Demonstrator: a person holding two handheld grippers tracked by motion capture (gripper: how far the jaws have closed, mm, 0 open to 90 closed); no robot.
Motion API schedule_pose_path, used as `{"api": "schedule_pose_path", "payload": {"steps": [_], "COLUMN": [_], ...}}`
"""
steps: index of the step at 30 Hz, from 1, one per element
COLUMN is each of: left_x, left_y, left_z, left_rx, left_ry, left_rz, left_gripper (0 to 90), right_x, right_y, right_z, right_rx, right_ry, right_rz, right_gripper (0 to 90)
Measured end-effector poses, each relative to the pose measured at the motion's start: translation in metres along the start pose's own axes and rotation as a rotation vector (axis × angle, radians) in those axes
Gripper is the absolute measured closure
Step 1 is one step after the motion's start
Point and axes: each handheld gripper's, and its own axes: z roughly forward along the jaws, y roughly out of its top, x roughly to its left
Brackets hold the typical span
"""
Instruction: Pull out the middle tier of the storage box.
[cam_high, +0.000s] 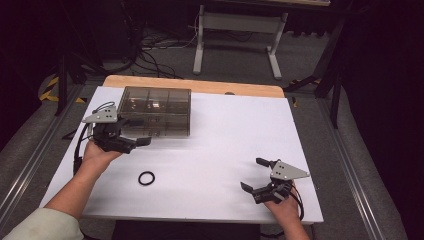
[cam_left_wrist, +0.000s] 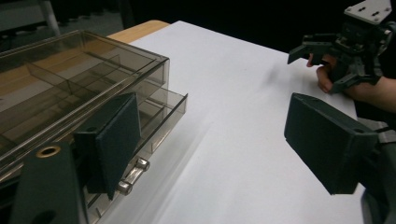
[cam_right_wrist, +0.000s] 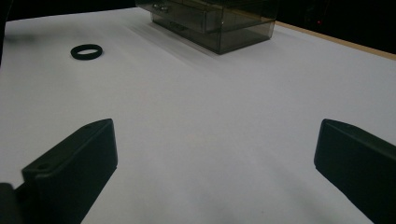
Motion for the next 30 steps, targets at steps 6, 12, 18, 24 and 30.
{"api": "schedule_pose_path", "payload": {"steps": [6,12,18,24,30], "left_x": [0.007,0.012,0.016,0.015,0.013], "left_y": [0.007,0.012,0.017,0.023,0.029], "left_z": [0.007,0.013,0.019,0.028,0.035], "left_rx": [0.063,0.104,0.161,0.228,0.29], "left_ry": [-0.044,-0.042,-0.034,-0.02,-0.004], "left_rz": [0.013,0.025,0.071,0.107,0.16], "left_gripper": [27.6,34.3,39.4,40.5,40.8], "right_x": [0.0,0.0,0.0,0.0,0.0], "right_y": [0.0,0.0,0.0,0.0,0.0], "right_z": [0.0,0.0,0.0,0.0,0.0], "right_rx": [0.001,0.0,-0.001,0.001,0.001], "right_ry": [0.0,0.001,0.002,0.003,0.003], "right_rz": [0.0,0.0,-0.001,-0.001,-0.001], "right_gripper": [0.0,0.0,0.0,0.0,0.0]}}
